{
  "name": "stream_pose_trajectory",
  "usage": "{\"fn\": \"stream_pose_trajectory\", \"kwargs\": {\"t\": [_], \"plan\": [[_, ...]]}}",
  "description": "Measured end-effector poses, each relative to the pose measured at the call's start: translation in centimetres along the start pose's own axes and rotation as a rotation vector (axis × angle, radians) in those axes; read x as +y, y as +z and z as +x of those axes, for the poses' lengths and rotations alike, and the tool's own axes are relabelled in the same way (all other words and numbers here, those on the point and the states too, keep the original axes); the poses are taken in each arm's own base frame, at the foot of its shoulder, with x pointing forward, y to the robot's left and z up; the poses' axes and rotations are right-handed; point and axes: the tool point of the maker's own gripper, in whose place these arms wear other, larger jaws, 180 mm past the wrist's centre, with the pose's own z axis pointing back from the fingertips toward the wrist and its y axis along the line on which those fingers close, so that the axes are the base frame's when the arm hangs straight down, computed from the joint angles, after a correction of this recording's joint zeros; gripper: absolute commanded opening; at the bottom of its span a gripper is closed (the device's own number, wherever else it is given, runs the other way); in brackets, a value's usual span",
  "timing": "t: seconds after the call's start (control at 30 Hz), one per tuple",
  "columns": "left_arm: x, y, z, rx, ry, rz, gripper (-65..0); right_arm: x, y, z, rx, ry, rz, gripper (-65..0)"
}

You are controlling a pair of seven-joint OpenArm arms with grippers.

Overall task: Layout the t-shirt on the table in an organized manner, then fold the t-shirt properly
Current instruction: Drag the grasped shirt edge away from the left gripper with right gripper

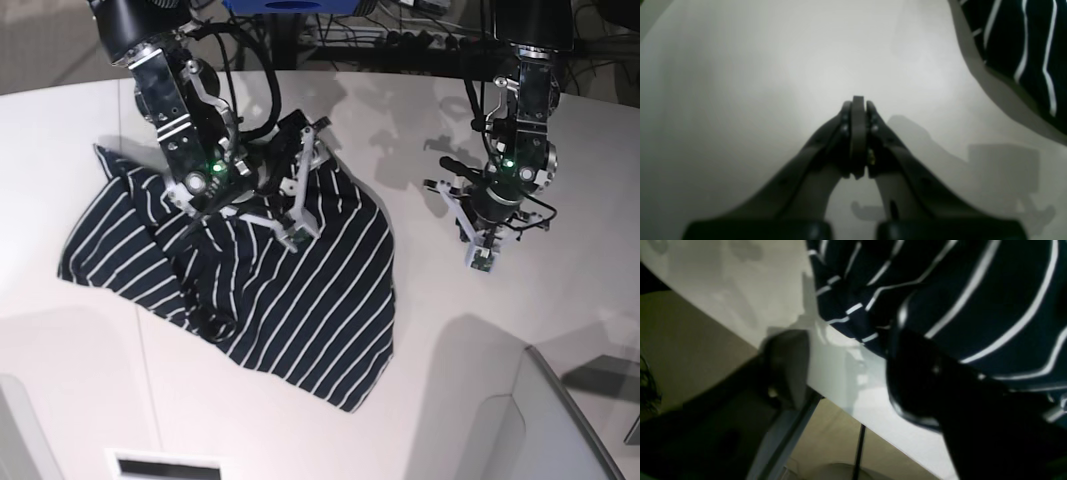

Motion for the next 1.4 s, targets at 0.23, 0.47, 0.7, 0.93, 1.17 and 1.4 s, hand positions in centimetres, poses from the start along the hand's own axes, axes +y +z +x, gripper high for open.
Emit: {"fn": "stream_pose_trajectory", "kwargs": {"t": [0.23, 0.47, 0.7, 0.93, 1.17, 1.4], "plan": [[-0.3, 0.0, -0.1, 0.003, -0.001, -0.008, -65.0, -11.1, 7.7, 0.6, -0.202, -0.187, -0.272, -21.2], [-0.2, 0.0, -0.1, 0.003, -0.002, -0.003, -65.0, -15.0, 7.5, 1.6, -0.198, -0.127, -0.311, -21.0], [-0.1, 0.0, -0.2, 0.006, -0.002, -0.001, -65.0, -15.6, 4.3, -0.4, -0.068, -0.085, -0.252, -21.0], [0.2, -0.2, -2.2, 0.054, -0.007, -0.002, -65.0, -14.8, 2.7, 0.7, -0.088, -0.078, -0.194, -20.4], [0.6, -0.1, -2.1, 0.051, -0.014, 0.002, -65.0, -13.4, 1.8, 1.0, -0.065, -0.098, -0.156, -20.4], [0.9, -0.1, -2.2, 0.055, -0.016, 0.009, -65.0, -11.1, 2.1, 2.5, -0.166, -0.184, 0.025, -20.9]]}}
